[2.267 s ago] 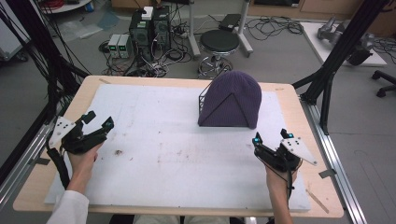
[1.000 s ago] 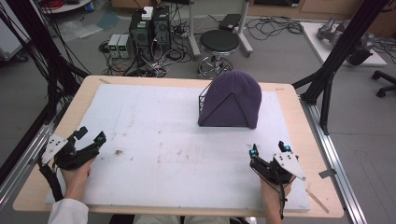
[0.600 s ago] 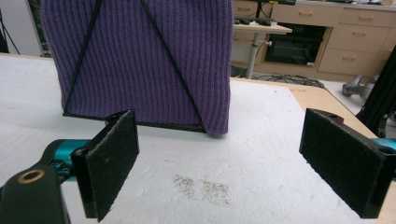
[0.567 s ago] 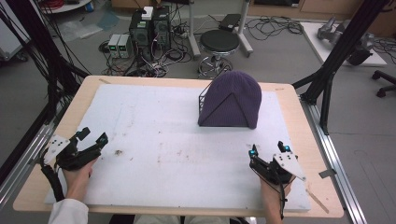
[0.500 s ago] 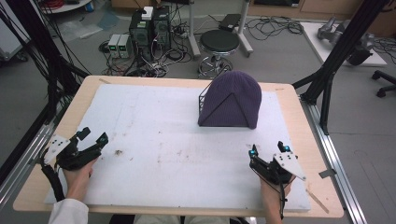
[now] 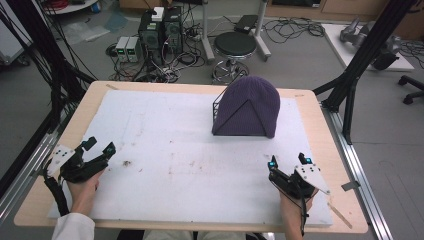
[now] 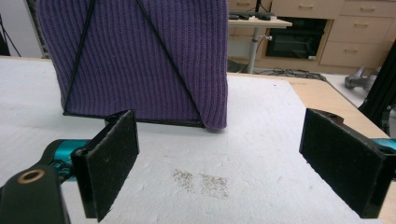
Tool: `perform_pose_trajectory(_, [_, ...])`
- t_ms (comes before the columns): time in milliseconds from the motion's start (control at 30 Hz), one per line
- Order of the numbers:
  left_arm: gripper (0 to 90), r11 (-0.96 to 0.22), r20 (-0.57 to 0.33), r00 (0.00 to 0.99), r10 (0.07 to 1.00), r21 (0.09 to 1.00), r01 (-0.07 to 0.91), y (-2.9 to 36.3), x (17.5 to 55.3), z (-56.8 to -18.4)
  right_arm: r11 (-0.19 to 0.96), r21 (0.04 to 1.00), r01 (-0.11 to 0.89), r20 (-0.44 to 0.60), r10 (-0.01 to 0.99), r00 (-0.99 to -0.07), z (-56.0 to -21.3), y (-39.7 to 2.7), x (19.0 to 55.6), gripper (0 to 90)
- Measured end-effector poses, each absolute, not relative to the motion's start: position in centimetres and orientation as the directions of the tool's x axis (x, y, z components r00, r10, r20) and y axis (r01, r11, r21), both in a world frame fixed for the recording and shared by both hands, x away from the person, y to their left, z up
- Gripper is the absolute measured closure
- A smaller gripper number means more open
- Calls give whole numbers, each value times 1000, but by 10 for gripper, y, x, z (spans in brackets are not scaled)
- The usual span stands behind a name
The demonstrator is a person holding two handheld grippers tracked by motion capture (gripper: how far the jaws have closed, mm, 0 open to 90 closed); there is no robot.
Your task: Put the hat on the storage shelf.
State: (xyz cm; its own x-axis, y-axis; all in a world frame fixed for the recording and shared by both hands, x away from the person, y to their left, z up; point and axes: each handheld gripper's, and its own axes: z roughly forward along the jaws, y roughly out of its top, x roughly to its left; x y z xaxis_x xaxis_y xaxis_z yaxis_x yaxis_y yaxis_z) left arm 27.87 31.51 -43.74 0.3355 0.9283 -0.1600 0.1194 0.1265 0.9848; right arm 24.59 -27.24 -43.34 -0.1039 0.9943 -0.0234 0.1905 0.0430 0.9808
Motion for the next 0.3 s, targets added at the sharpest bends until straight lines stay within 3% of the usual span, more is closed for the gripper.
perform_pose_trajectory(300, [235, 123, -158, 338, 928, 985, 123, 314, 280, -438, 42, 980, 197, -21, 993, -112, -434, -272, 247, 111])
